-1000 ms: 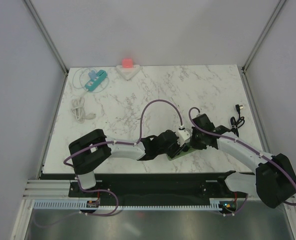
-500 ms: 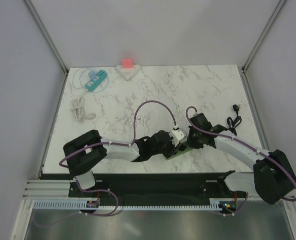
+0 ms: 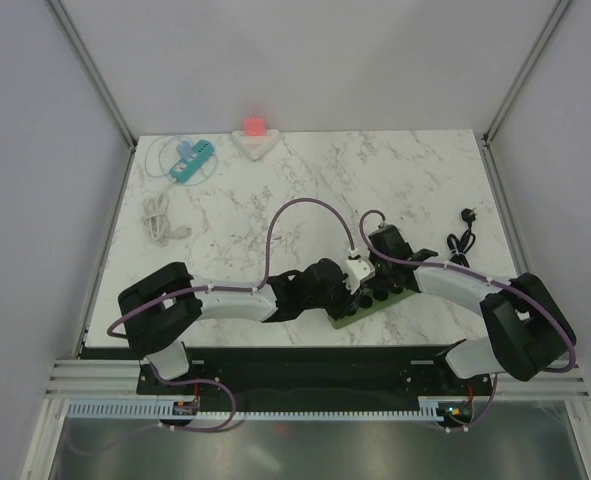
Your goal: Pull the plug off the socket
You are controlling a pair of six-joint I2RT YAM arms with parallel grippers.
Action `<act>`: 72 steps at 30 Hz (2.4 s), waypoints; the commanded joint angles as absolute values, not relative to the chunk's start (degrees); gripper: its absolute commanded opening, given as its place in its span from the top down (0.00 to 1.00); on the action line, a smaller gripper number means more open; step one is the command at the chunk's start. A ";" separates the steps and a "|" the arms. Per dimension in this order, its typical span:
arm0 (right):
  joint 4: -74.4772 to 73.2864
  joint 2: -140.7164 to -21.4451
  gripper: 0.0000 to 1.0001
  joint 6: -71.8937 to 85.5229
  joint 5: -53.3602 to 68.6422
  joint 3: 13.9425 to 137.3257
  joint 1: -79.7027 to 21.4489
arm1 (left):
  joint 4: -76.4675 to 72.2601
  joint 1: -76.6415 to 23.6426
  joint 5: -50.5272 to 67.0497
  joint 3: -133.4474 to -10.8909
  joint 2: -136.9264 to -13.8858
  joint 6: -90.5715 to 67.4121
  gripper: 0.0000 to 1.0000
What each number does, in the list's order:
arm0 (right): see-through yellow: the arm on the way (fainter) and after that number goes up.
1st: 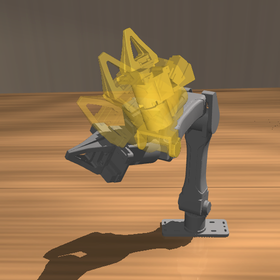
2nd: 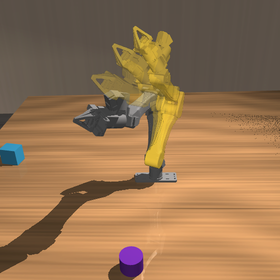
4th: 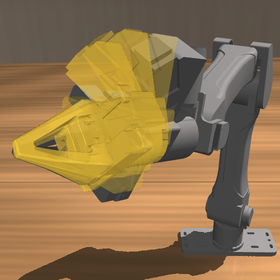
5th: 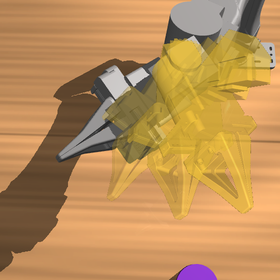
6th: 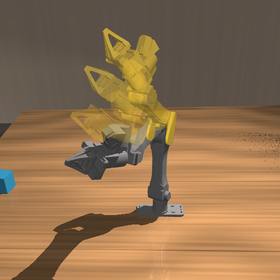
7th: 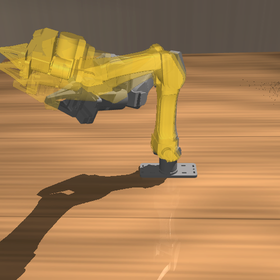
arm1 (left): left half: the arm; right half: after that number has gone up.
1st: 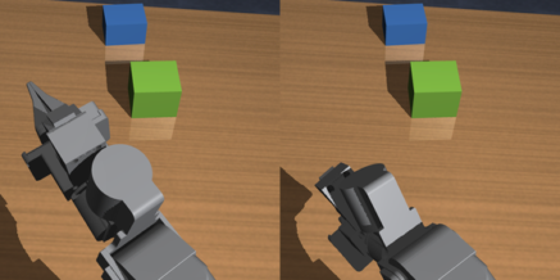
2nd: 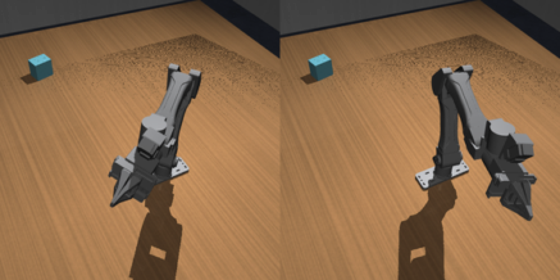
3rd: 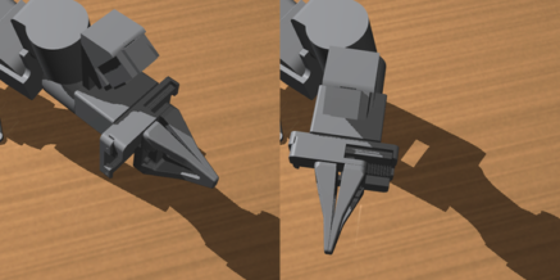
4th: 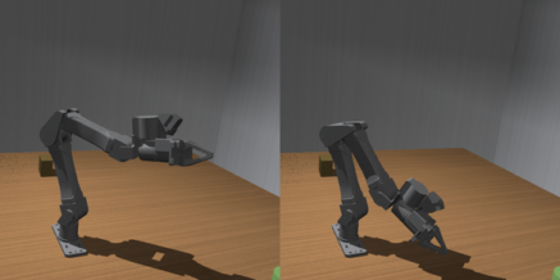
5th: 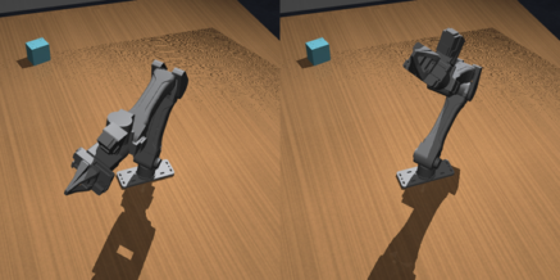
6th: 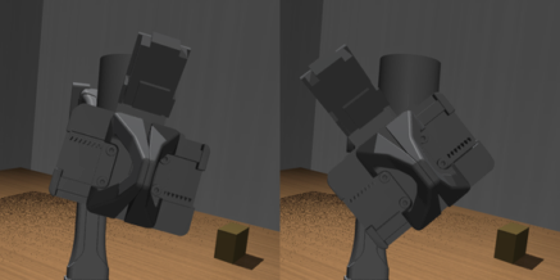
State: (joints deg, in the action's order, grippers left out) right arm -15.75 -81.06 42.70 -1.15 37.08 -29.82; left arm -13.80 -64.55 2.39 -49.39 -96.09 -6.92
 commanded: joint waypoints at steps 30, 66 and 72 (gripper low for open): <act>-30.76 -76.19 0.83 38.14 1.41 42.45 -29.88 | -16.79 -64.86 -10.72 -54.76 -97.74 -2.90 0.98; -24.87 -81.65 0.85 39.20 0.35 33.66 -31.46 | -6.95 -63.28 -8.95 -57.57 -89.22 -4.49 0.98; -24.44 -80.95 0.84 39.20 0.35 33.49 -31.38 | -3.87 -58.12 -9.67 -51.78 -83.51 -9.04 0.98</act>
State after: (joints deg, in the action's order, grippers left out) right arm -19.99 -76.18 39.42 2.94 38.13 -30.28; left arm -4.49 -61.45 -7.20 -53.89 -88.58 -7.20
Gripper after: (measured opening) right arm 0.158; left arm 0.396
